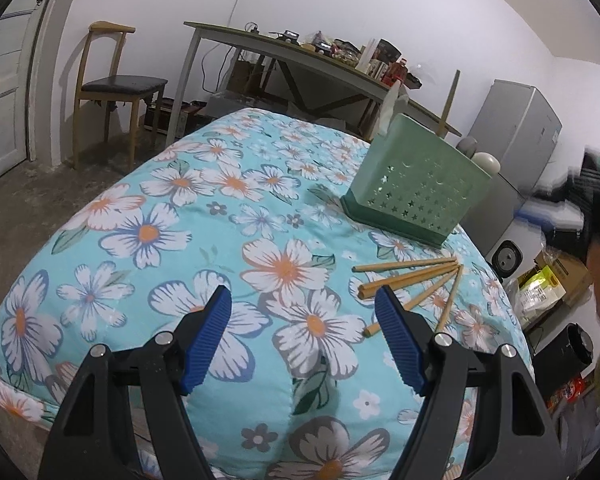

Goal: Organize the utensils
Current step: 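Grasp another wooden chopstick from the pile with the right tool, then lift the chopstick toward the green holder with the right tool, then lower the chopstick into the green holder and open the right tool, then reach the left tool down to the wooden chopsticks on the quilt, then close the left tool on one chopstick and lift it, then raise the chopstick over the holder with the left tool while the right tool grasps another chopstick, then drop the chopstick into the holder with the left tool while the right tool lifts its chopstick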

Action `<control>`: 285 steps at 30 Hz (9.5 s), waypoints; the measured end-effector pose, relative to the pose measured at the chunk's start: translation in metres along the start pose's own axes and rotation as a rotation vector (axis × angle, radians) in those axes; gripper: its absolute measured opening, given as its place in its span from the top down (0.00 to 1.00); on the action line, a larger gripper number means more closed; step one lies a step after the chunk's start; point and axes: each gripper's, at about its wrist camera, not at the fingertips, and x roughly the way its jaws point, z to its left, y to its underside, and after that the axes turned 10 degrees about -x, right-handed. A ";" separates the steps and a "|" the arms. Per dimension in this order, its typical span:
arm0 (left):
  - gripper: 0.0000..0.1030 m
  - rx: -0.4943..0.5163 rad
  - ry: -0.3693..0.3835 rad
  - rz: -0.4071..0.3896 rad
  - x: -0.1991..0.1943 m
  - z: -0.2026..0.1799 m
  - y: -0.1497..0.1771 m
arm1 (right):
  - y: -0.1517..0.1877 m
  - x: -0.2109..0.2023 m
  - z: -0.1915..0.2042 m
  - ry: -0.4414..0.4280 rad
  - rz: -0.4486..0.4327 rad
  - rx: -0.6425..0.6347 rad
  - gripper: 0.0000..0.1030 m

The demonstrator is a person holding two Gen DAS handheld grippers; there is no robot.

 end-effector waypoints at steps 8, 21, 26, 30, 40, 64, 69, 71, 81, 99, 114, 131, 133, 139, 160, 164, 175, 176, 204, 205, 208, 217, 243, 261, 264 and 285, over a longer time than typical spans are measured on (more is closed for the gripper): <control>0.30 0.037 0.006 0.027 0.000 -0.014 0.007 | 0.048 0.043 -0.068 -0.087 0.046 0.342 0.72; 0.30 0.025 -0.002 0.050 0.006 -0.013 0.007 | 0.044 0.089 -0.102 -0.075 0.055 0.515 0.92; 0.30 0.014 -0.006 0.059 0.010 -0.011 0.007 | 0.041 0.091 -0.109 -0.081 0.047 0.525 0.93; 0.30 0.016 -0.007 0.059 0.009 -0.012 0.007 | 0.048 0.087 -0.117 -0.100 0.033 0.532 0.93; 0.30 0.036 -0.022 0.049 0.003 -0.019 0.008 | 0.051 0.040 -0.099 -0.078 -0.036 0.408 0.94; 0.30 0.062 -0.002 0.060 0.019 -0.033 0.001 | -0.118 -0.063 0.102 0.094 -0.507 -0.446 0.95; 0.30 0.078 0.012 0.068 0.027 -0.039 -0.005 | -0.123 -0.027 0.093 0.178 -0.497 -0.497 0.96; 0.30 0.092 0.013 0.075 0.029 -0.042 -0.007 | -0.123 -0.014 0.089 0.189 -0.484 -0.501 0.96; 0.30 0.119 0.022 0.081 0.037 -0.048 -0.026 | -0.149 -0.036 0.098 0.058 -0.522 -0.436 0.96; 0.30 0.219 0.031 0.098 0.046 -0.072 -0.048 | -0.080 0.023 0.070 0.206 -0.433 -0.529 0.88; 0.30 0.278 0.046 0.134 0.054 -0.095 -0.034 | 0.016 -0.017 0.014 0.373 -0.246 -0.303 0.09; 0.30 0.328 0.015 0.169 0.079 -0.110 0.011 | 0.090 0.057 -0.035 0.595 0.003 -0.369 0.08; 0.30 0.351 0.015 0.182 0.082 -0.115 0.013 | 0.090 0.054 -0.038 0.569 -0.013 -0.345 0.08; 0.38 0.429 -0.016 0.230 0.099 -0.133 0.024 | 0.087 0.052 -0.040 0.548 -0.039 -0.344 0.08; 0.83 0.662 -0.103 0.253 0.125 -0.164 0.040 | 0.084 0.033 -0.062 0.338 -0.150 -0.225 0.07; 0.85 0.696 -0.114 0.287 0.117 -0.161 0.042 | 0.084 0.032 -0.063 0.325 -0.155 -0.217 0.07; 0.85 0.676 -0.104 0.395 0.097 -0.149 0.039 | 0.083 0.026 -0.069 0.271 -0.165 -0.191 0.07; 0.83 0.671 -0.089 0.402 0.099 -0.153 0.037 | 0.083 0.026 -0.070 0.262 -0.167 -0.185 0.07; 0.94 0.599 -0.037 0.453 0.176 -0.209 0.023 | 0.084 0.013 -0.082 0.128 -0.223 -0.135 0.08; 0.94 0.592 -0.038 0.453 0.175 -0.207 0.021 | 0.084 0.013 -0.082 0.128 -0.221 -0.135 0.08; 0.95 0.552 -0.036 0.443 0.167 -0.202 0.015 | 0.083 0.013 -0.080 0.138 -0.203 -0.142 0.08; 0.95 0.369 -0.028 0.326 0.112 -0.160 -0.023 | 0.065 0.011 -0.071 0.085 -0.109 -0.062 0.33; 0.95 0.084 0.084 0.168 0.028 -0.079 -0.060 | 0.024 0.097 -0.089 -0.036 0.001 0.437 0.88; 0.95 0.060 0.100 0.156 0.021 -0.068 -0.062 | 0.037 0.037 -0.093 -0.089 -0.054 0.406 0.93; 0.95 0.065 0.100 0.154 0.020 -0.069 -0.062 | 0.036 0.022 -0.089 -0.090 -0.077 0.376 0.93; 0.95 0.243 0.196 -0.204 -0.051 -0.175 -0.145 | 0.028 -0.069 -0.023 0.025 -0.273 -0.050 0.96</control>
